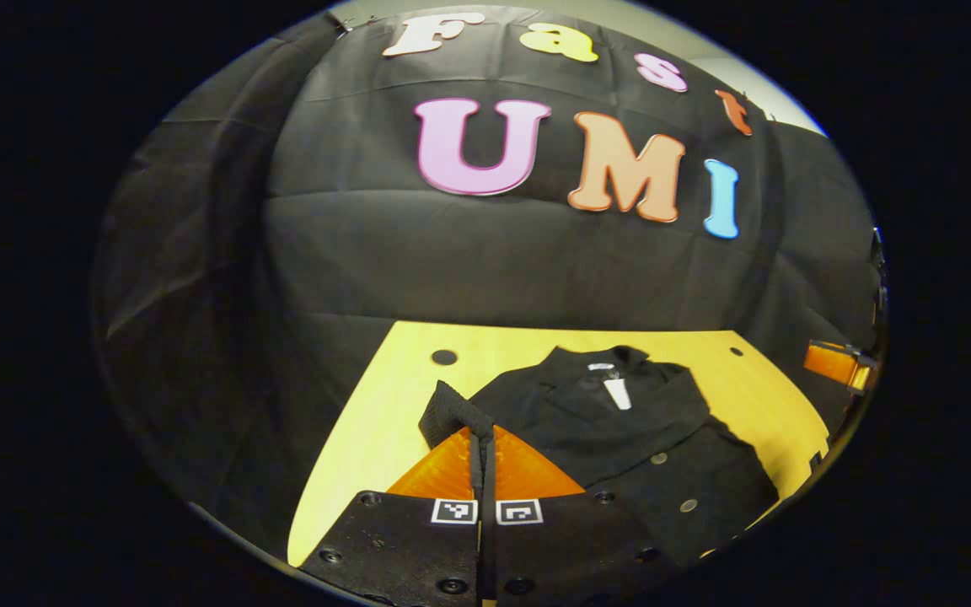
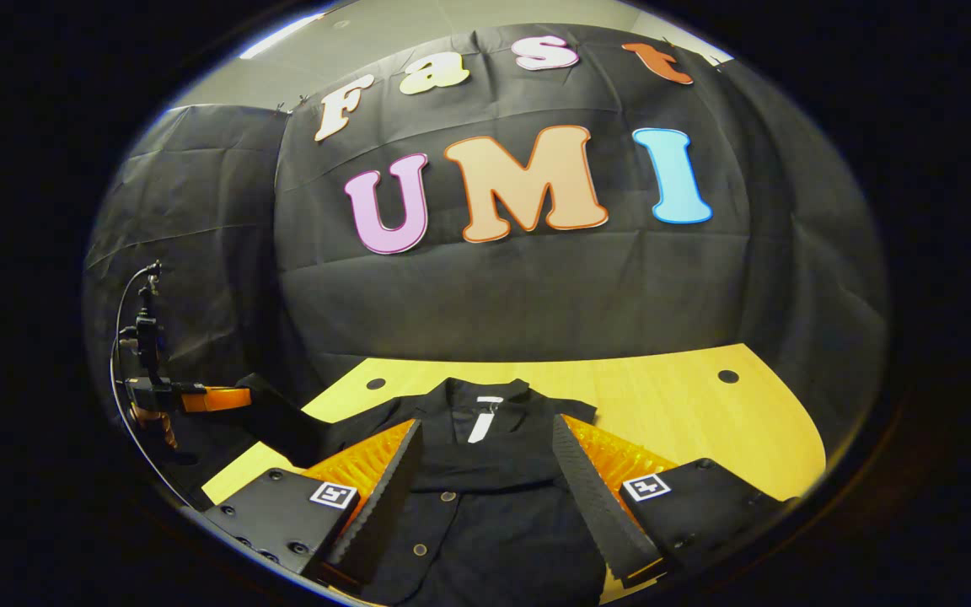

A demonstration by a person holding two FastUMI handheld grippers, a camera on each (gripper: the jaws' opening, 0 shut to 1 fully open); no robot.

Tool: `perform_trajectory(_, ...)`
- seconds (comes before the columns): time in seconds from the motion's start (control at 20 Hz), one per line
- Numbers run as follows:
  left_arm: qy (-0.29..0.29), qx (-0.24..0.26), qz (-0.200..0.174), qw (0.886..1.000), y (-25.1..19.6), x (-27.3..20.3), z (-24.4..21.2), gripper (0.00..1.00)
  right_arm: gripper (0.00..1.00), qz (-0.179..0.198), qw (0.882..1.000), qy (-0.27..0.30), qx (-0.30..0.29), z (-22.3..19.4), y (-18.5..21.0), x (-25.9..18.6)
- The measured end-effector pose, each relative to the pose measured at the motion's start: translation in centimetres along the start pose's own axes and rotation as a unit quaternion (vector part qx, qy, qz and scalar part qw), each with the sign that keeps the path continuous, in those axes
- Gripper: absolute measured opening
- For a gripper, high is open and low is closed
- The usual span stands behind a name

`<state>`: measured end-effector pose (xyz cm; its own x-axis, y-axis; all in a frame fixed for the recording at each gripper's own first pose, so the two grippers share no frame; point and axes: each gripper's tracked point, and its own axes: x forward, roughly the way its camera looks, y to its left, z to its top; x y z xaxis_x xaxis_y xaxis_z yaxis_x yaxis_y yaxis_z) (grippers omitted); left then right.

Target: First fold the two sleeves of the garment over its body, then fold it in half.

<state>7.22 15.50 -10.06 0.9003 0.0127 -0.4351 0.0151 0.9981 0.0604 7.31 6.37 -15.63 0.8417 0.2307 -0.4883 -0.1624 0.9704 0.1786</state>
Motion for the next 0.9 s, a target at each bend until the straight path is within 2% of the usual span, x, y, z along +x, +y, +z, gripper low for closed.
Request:
perform_trajectory(0.25,0.001,0.034,-0.042,0.999,-6.5,3.8,1.5,0.0,0.98,-0.035,0.999,-0.002,0.015,-0.4,-5.5,-2.6)
perform_trajectory(0.4,0.01,0.044,-0.073,0.996,-10.7,5.9,1.6,0.0,0.98,-0.071,0.997,-0.004,0.035,-0.9,-9.4,-4.1)
perform_trajectory(0.45,0.012,0.05,-0.081,0.995,-11.9,6.7,1.5,0.0,0.94,-0.083,0.996,-0.005,0.043,-1.0,-10.6,-4.6)
perform_trajectory(0.5,0.017,0.057,-0.091,0.994,-13.1,7.4,1.3,0.0,0.98,-0.091,0.994,-0.005,0.053,-1.3,-11.5,-5.3)
perform_trajectory(0.6,0.028,0.07,-0.106,0.991,-15.2,8.8,0.6,0.0,0.98,-0.109,0.992,-0.006,0.067,-1.8,-13.1,-6.4)
perform_trajectory(0.65,0.034,0.074,-0.113,0.99,-16.2,9.5,0.0,0.0,0.94,-0.118,0.991,-0.006,0.069,-2.1,-13.8,-6.8)
perform_trajectory(0.75,0.047,0.078,-0.126,0.988,-18.2,10.9,-0.9,0.0,0.98,-0.132,0.989,0.002,0.067,-3.0,-14.9,-7.4)
perform_trajectory(0.8,0.053,0.082,-0.13,0.987,-19.1,11.6,-1.4,0.0,0.94,-0.138,0.988,0.006,0.066,-3.4,-15.4,-7.7)
perform_trajectory(0.9,0.065,0.089,-0.142,0.984,-20.9,12.8,-2.4,0.0,0.98,-0.147,0.987,0.015,0.068,-4.0,-16.2,-8.2)
